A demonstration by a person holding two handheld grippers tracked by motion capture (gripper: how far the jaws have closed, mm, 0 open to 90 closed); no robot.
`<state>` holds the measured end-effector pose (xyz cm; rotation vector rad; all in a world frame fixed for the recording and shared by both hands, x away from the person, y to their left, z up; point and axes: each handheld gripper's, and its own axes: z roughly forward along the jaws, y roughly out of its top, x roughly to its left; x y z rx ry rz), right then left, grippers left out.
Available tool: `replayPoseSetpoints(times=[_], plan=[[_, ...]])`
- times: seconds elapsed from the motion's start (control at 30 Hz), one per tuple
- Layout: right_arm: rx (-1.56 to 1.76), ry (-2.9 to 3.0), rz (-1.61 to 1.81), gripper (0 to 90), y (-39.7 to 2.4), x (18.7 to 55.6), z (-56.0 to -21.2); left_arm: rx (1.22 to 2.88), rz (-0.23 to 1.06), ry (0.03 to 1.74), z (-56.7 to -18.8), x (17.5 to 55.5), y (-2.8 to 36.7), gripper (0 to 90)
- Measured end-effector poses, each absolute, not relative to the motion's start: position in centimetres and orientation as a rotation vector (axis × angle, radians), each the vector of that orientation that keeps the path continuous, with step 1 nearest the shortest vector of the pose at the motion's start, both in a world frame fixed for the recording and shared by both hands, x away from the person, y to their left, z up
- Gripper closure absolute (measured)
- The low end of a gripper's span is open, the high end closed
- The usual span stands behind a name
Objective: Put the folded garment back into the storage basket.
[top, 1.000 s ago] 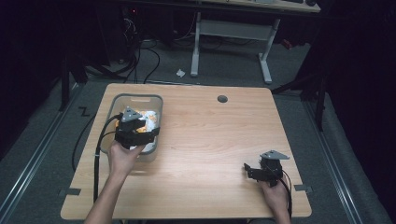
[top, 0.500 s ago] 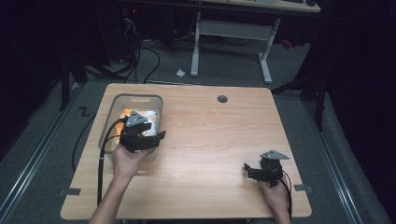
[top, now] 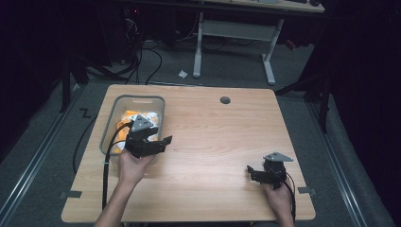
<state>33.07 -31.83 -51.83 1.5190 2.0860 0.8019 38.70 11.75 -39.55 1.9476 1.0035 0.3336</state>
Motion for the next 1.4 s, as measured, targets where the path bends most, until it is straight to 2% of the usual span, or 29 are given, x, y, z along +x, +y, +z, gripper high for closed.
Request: replayPoseSetpoints(times=[0.7,1.4], plan=[[1.519,2.086,0.802,16.5,-31.8,33.1,-51.8,1.936,0.266,0.960,-40.4,37.3,10.1,36.2],[1.518,2.086,0.802,16.5,-31.8,33.1,-51.8,1.994,0.215,0.889,-43.8,35.3,6.1,36.5]])
